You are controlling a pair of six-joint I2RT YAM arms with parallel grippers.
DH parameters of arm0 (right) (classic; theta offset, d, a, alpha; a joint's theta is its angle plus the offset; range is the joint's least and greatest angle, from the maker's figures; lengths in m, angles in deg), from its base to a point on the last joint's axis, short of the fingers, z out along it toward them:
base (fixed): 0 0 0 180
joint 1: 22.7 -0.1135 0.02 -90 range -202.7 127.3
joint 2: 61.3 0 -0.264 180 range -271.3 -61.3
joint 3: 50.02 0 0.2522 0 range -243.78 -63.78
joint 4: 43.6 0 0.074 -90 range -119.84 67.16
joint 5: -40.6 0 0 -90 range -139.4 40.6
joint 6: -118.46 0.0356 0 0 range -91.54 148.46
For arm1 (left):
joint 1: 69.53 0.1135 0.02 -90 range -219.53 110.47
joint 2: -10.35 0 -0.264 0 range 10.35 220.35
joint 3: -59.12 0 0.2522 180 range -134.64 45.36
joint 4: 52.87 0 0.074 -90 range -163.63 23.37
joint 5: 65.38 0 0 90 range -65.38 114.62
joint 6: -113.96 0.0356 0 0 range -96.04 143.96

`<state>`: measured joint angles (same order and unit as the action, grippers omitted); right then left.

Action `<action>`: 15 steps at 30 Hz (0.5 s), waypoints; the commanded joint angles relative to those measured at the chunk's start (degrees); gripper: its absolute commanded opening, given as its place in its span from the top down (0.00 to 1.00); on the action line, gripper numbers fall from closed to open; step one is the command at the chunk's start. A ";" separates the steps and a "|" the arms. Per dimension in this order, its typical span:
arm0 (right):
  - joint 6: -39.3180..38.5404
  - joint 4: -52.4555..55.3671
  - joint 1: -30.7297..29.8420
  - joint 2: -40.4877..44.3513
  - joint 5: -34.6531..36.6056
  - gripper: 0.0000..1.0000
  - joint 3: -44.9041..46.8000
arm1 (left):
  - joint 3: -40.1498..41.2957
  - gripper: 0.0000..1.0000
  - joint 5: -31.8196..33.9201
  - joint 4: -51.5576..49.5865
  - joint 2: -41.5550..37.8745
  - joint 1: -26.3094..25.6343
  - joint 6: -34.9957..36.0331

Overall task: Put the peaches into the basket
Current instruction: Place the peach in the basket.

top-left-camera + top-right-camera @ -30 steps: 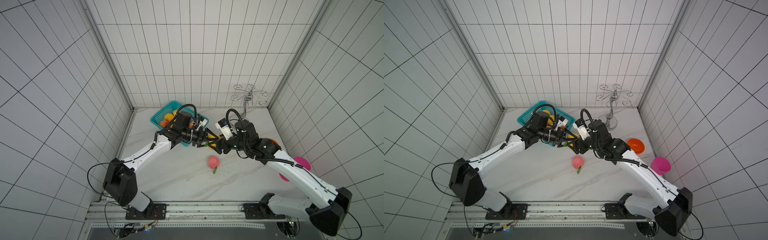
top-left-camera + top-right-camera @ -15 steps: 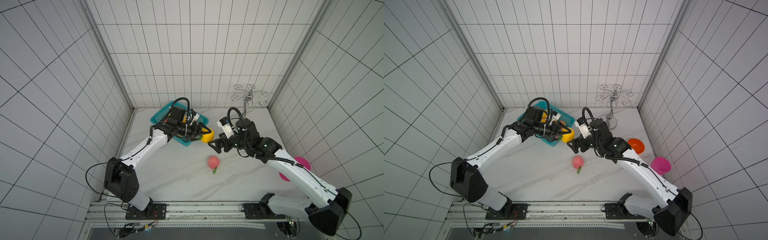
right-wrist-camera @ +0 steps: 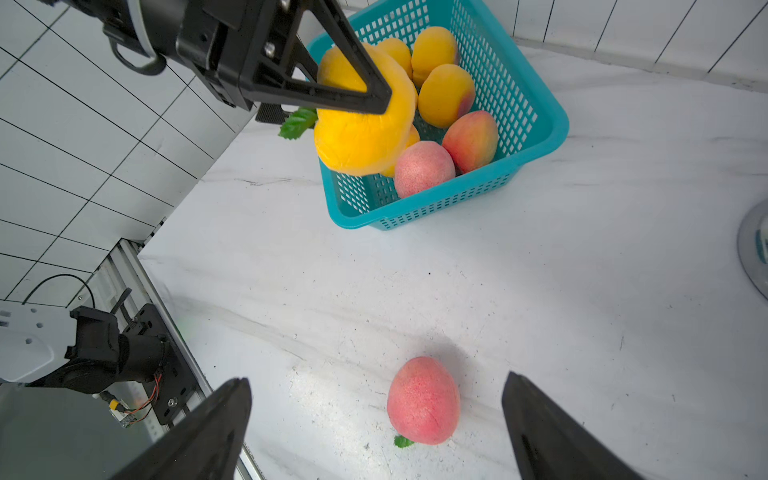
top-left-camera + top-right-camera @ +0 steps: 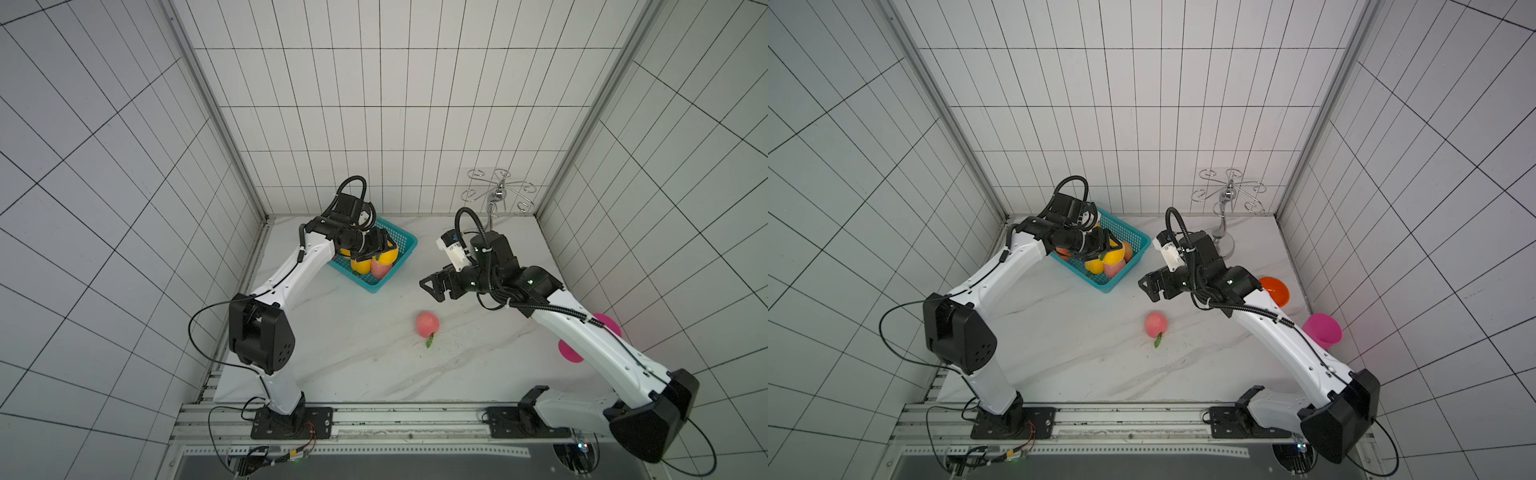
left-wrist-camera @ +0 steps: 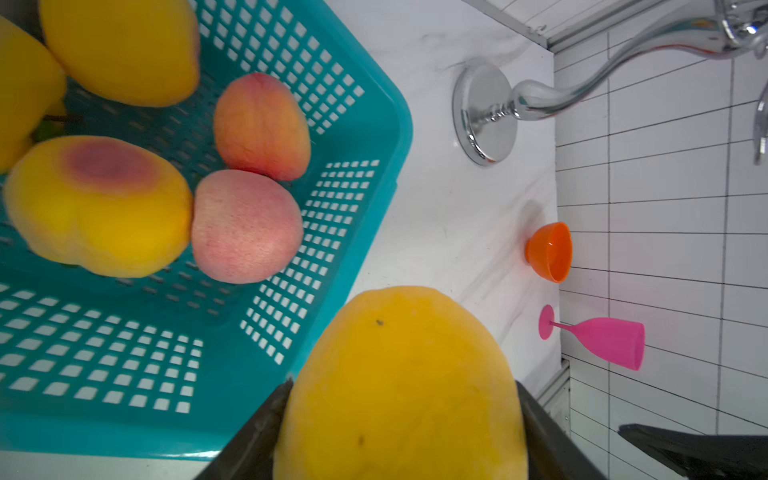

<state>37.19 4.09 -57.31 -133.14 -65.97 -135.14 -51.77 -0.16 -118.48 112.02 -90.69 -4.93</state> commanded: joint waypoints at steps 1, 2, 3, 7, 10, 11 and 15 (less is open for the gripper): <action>0.87 4.47 1.03 -1.39 1.03 0.03 -3.35 | -1.49 0.43 7.84 -3.34 1.41 0.74 3.67; 1.09 4.79 1.12 -1.62 0.94 0.03 -3.37 | -1.58 0.43 9.01 -3.29 1.66 0.78 4.10; 1.35 4.91 1.28 -1.73 0.80 0.03 -3.25 | -1.81 0.43 10.25 -3.50 2.07 0.80 4.47; 1.69 4.91 1.48 -2.23 0.35 0.03 -2.31 | -2.88 0.42 12.78 -4.80 3.83 0.91 5.83; 2.05 5.25 1.73 -2.85 0.35 0.03 -1.71 | -3.42 0.42 14.54 -5.49 4.90 0.94 6.59; 2.25 5.42 1.68 -3.11 0.37 0.02 -1.64 | -3.44 0.42 15.40 -5.84 5.27 0.82 6.88; 2.51 6.01 1.95 -3.95 -0.02 0.03 -1.33 | -3.33 0.42 17.99 -6.42 6.71 0.86 8.03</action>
<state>39.14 8.13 -55.93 -136.37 -65.80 -135.86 -53.62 14.18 -123.88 117.20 -89.93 0.82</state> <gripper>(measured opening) 0.974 0.701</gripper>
